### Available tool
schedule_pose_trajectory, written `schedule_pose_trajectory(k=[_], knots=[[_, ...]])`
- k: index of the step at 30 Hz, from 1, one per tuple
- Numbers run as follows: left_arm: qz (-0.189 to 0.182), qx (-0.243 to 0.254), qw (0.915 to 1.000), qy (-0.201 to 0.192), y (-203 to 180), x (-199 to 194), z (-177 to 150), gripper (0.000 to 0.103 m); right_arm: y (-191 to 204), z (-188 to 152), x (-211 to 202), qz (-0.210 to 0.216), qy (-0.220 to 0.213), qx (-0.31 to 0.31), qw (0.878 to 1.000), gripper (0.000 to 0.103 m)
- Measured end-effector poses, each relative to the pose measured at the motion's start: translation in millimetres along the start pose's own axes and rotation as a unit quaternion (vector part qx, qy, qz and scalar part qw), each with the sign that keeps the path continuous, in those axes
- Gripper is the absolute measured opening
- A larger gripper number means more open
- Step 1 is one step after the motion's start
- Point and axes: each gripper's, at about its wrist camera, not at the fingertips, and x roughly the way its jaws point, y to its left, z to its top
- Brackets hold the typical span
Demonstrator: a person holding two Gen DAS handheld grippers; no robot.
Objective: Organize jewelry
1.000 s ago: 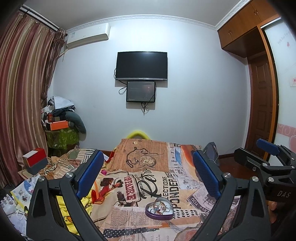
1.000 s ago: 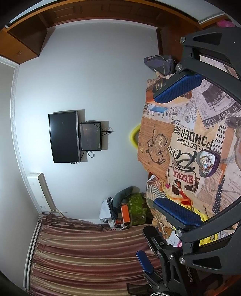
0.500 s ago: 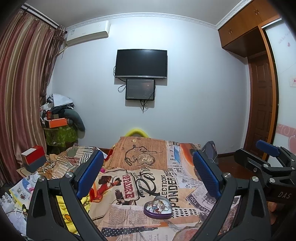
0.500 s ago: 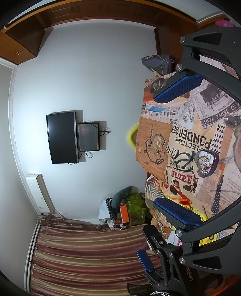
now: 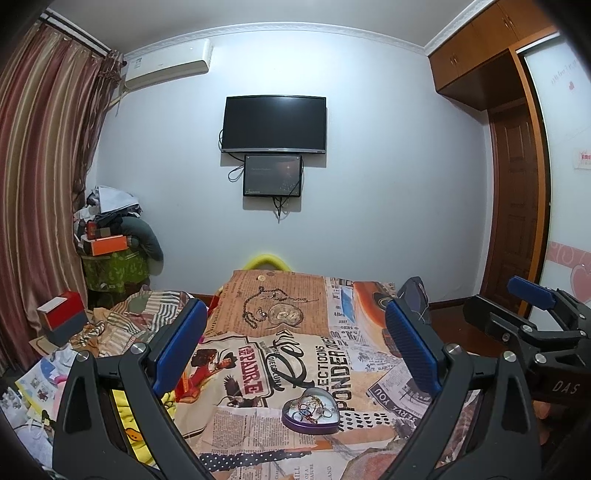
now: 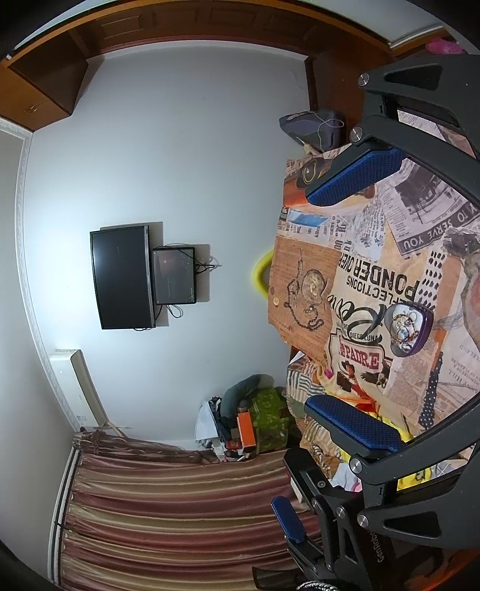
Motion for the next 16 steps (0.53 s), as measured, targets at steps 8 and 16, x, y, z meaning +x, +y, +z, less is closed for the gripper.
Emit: schedule_pose_trajectory(k=[8, 16], knots=[[-0.005, -0.003, 1.0, 0.002, 0.9, 0.4, -0.8, 0.097, -1.1, -1.1, 1.5, -0.001, 0.002, 0.001, 1.0, 0.101], [-0.008, -0.001, 1.0, 0.005, 1.2, 2.3, -1.2, 0.097, -0.2, -3.4, 5.0, -0.002, 0.004, -0.002, 1.0, 0.101]])
